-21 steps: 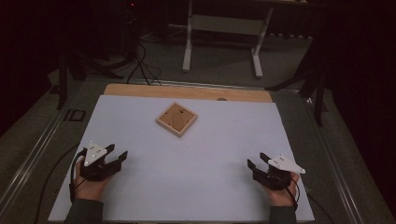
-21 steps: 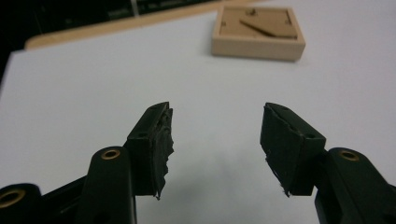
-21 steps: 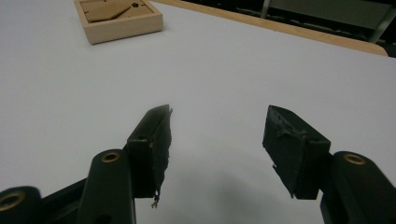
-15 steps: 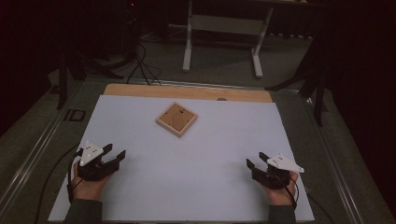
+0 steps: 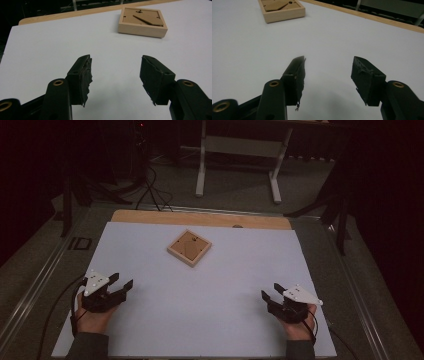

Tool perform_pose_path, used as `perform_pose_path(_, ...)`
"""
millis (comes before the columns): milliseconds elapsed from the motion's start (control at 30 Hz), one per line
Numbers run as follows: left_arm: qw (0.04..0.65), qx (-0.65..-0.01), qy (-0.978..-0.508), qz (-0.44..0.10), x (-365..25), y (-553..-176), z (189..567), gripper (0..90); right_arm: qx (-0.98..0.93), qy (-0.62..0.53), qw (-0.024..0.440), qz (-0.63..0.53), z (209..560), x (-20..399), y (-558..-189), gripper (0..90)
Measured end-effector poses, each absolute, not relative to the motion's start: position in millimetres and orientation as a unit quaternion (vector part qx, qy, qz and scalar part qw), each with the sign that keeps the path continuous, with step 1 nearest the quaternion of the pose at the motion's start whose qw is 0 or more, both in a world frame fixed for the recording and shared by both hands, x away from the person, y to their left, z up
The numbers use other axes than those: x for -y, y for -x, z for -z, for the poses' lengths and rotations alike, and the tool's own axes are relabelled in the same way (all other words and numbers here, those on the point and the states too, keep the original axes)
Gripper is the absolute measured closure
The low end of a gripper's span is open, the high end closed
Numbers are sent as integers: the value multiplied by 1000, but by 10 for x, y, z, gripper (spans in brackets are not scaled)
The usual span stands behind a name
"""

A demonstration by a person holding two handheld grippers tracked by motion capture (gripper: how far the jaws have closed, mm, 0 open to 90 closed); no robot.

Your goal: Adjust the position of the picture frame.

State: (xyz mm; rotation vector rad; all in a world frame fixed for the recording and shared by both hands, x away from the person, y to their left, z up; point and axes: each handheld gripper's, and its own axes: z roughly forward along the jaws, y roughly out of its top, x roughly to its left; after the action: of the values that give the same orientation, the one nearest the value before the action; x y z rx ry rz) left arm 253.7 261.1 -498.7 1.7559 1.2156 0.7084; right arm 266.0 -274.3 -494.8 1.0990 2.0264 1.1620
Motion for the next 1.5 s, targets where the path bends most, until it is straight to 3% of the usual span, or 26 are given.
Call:
perform_pose_path(267,423,-489,-706,-288,-2616,-2551,4988,426,-763,-401,271,-429,4958,2694,-2661,457)
perform_pose_path(833,413,-488,-705,-307,-2628,-2539,4984,431,-774,-358,261,-453,4762,2513,-2685,585)
perform_pose_path(1500,416,-487,-703,-309,-2638,-2524,4979,436,-782,-320,254,-471,4591,2063,-3017,668)
